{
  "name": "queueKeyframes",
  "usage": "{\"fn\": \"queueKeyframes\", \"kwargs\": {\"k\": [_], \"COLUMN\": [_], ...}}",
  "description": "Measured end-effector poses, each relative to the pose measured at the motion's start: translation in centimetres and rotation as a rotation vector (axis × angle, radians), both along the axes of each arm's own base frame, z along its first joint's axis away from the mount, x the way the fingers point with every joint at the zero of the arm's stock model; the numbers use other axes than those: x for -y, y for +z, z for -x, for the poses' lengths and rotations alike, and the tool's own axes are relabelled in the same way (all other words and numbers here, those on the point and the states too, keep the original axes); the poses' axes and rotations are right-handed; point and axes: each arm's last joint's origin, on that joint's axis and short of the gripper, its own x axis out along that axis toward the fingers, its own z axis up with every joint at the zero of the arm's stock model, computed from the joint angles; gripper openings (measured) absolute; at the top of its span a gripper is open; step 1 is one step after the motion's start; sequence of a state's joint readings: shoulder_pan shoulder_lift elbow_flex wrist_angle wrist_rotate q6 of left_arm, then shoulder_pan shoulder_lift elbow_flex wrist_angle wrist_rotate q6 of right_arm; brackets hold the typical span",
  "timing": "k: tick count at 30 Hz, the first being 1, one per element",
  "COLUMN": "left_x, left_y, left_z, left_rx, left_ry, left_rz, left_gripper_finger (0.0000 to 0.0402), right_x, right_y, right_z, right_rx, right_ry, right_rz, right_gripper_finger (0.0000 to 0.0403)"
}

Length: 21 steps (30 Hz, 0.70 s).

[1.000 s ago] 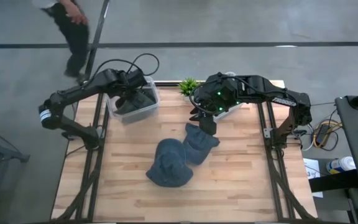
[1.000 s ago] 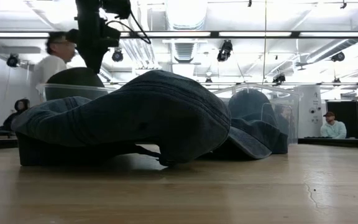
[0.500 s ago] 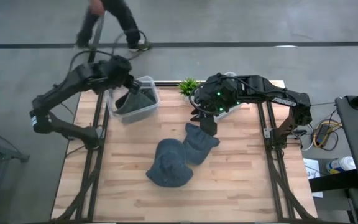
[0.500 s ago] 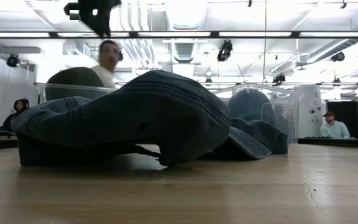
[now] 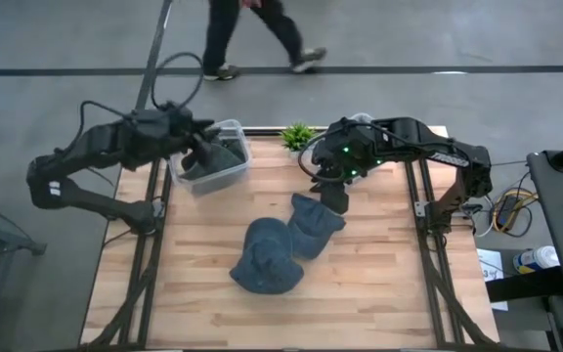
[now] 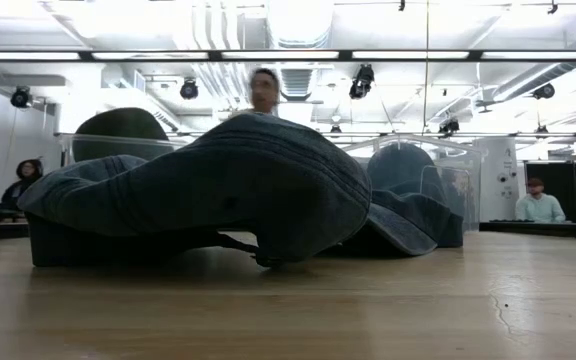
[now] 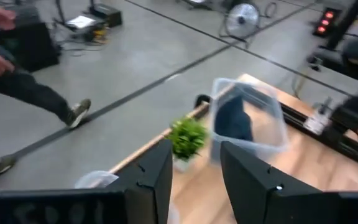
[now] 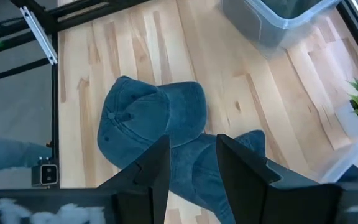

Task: Pick & Place hat
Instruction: Put the right blue cap into the right transparent bin

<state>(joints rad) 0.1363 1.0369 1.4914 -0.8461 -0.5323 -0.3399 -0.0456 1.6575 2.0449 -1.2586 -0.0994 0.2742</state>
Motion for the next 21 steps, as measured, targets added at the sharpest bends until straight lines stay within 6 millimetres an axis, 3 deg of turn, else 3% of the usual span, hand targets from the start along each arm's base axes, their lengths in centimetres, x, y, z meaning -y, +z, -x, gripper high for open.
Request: {"fn": "queueKeyframes", "kwargs": {"k": [10, 21], "left_x": [3.6, 7.1], "left_y": [-3.6, -7.9], "left_z": [-2.2, -2.9], "left_rx": [0.007, 0.082], "left_ry": [-0.168, -0.299], "left_rz": [0.038, 0.135], "left_gripper_finger": [0.0129, 0.0128], "right_x": [0.2, -1.7], "right_y": [0.7, -4.8], "right_z": [2.9, 5.3], "right_rx": [0.019, -0.005], "right_ry": [-0.119, -0.305], "right_rz": [0.007, -0.214], "right_gripper_finger": [0.0123, 0.0123]}}
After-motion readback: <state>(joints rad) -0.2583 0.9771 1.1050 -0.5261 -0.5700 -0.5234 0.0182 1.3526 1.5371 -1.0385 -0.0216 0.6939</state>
